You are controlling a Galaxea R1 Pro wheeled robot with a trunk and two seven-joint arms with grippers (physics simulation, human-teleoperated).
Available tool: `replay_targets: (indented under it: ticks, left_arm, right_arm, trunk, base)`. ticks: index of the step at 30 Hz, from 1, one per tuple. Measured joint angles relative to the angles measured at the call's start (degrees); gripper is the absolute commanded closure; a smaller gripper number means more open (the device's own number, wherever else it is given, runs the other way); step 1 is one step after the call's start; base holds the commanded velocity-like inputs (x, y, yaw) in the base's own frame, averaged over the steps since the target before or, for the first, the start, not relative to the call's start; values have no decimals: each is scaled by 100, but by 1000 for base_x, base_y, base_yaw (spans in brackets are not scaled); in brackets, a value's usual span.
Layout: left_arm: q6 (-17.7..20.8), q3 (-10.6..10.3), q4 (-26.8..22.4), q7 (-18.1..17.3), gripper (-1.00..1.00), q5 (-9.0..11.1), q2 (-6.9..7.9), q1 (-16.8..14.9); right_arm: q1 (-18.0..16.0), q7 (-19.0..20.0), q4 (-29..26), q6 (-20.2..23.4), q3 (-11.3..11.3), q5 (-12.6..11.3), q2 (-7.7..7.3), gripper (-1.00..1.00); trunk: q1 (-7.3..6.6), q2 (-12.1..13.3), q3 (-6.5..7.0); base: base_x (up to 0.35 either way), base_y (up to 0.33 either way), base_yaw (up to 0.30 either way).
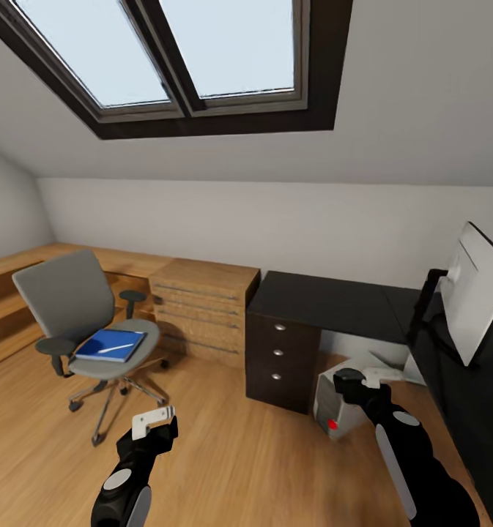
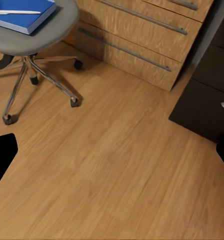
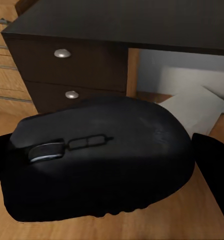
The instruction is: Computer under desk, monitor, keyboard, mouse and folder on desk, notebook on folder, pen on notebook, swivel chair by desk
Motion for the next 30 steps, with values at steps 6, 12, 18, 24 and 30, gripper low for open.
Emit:
replay_targets:
  ticks: [6, 12, 18, 24, 30]
  left_arm:
    - [0, 1, -1, 0, -100, 0, 0, 2]
    - [-2, 1, 3, 2, -100, 0, 0, 1]
    - [-1, 0, 6, 9, -100, -8, -2, 1]
    - [8, -2, 9, 9, -100, -8, -2, 3]
    - [31, 0, 9, 3, -100, -9, -2, 3]
  right_arm:
    - [-1, 0, 6, -2, 1, 6, 2, 100]
    - [-1, 0, 13, -10, 5, 10, 2, 100]
    - [1, 8, 16, -10, 6, 10, -7, 100]
    - [2, 8, 10, -17, 2, 3, -7, 100]
    - [1, 5, 2, -26, 0, -5, 1, 100]
  trunk:
    - [-132, 241, 108]
    - [-264, 482, 207]
    - [-330, 604, 260]
    - [-330, 604, 260]
    - [-330, 604, 260]
  base:
    - [326, 0, 240]
    - [325, 0, 223]
    - [325, 0, 7]
    - [326, 0, 0]
    - [326, 0, 0]
